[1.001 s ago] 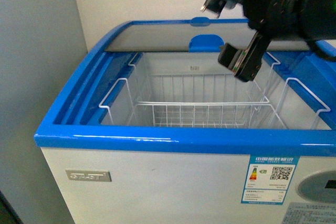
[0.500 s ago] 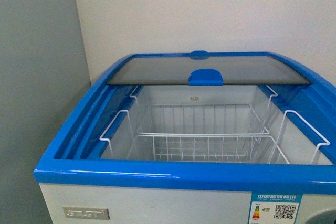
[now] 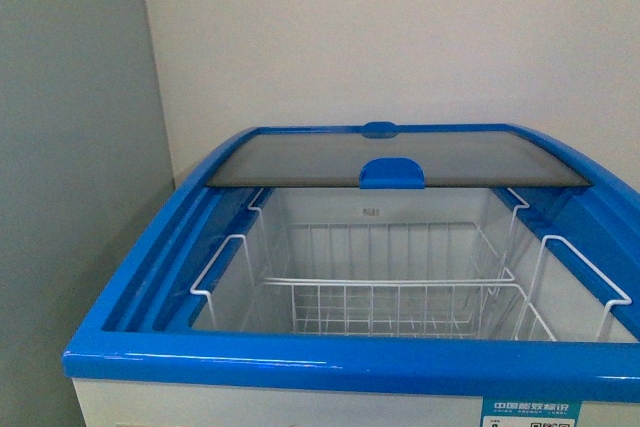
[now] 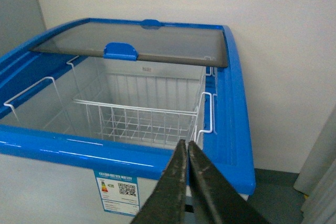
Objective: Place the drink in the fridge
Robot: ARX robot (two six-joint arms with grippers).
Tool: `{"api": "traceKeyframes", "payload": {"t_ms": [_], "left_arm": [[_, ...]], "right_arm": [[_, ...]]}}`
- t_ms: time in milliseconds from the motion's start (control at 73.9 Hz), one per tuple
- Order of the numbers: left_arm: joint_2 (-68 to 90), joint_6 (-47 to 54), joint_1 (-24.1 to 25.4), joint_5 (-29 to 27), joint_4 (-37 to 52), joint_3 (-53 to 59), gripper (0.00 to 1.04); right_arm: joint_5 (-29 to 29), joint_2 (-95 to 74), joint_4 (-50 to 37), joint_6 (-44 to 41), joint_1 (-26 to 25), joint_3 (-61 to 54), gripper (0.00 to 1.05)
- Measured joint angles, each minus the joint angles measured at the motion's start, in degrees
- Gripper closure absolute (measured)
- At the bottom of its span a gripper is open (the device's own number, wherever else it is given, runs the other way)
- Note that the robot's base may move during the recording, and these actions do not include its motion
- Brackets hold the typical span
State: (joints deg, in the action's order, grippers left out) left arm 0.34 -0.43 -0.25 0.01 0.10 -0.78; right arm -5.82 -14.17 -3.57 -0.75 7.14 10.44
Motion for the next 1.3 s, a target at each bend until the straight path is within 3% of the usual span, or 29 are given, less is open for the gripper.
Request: {"api": "traceKeyframes", "payload": {"t_ms": [41, 95, 947, 1298], "left_arm": [[0.00, 0.00, 0.00, 0.00, 0.00, 0.00, 1.02], [0.00, 0.00, 0.00, -0.04, 0.00, 0.00, 1.02], [0.00, -0.02, 0.00, 0.00, 0.00, 0.00, 1.02], [0.00, 0.00, 0.00, 0.00, 0.00, 0.00, 0.40]], "right_arm": [[4.61, 3.28, 3.43, 0.04, -4.24, -0.90, 1.02], [5.09, 7.04, 4.96, 0.15, -6.69, -2.73, 1.02], [5.81, 13.77, 3.69, 0.15, -7.02, -8.68, 1.02], [5.81, 13.81, 3.69, 0.15, -7.02, -8.68, 0.40]]}}
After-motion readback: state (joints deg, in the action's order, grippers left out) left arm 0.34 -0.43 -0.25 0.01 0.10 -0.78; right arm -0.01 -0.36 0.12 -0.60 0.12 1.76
